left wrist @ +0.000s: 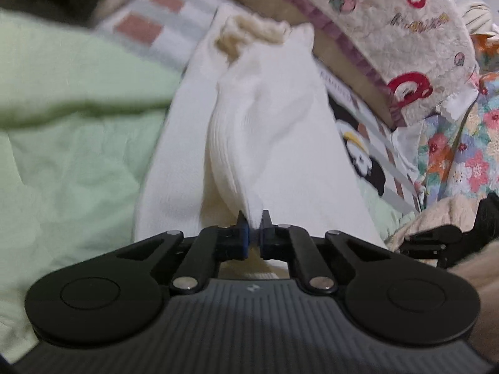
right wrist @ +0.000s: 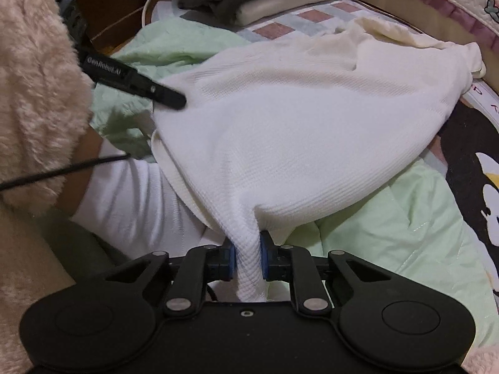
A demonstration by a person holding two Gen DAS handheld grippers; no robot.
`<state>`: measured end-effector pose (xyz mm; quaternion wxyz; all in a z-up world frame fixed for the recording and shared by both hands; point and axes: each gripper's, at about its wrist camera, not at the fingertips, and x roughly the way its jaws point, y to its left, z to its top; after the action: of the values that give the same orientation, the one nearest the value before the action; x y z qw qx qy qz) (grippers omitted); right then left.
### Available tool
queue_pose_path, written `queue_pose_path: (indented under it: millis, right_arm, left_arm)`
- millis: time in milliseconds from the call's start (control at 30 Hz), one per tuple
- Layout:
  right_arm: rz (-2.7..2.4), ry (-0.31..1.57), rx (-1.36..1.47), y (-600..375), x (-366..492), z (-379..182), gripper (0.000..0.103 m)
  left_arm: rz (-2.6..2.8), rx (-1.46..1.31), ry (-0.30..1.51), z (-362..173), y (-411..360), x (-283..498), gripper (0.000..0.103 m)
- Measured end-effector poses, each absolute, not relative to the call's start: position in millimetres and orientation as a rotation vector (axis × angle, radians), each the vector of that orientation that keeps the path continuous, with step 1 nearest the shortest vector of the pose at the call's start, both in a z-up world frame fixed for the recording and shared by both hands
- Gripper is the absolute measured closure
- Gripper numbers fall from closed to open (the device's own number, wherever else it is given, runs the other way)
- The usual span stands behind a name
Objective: Fold clothes
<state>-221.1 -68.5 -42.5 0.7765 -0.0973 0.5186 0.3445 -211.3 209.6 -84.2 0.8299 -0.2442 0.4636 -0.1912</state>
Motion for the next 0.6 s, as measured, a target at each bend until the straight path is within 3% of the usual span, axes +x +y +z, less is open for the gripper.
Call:
queue_pose_path:
  millis: [133,233,433,600]
  right_arm:
    - [0.817,1.101,-0.120,-76,-223,-18,0.090]
    - [0.830,1.115,-0.178,-64,-227,-30,0.091]
    - [0.829,1.196,-0.168,-64,-221,-58,0.091]
    - [0.929,1.233,-0.253,-64,-233,-57,0.085]
  left_arm:
    - [-0.323,-0.656,0.941,-58,244,-223,0.098]
    - [-0.261,-0.700,0.963,-67,251,-235,0.098]
    - [-0.164,-0.566,1.113,-114,232,-227,0.096]
    - [-0.091,-0.437,1.129,-91,237,-220,0.094]
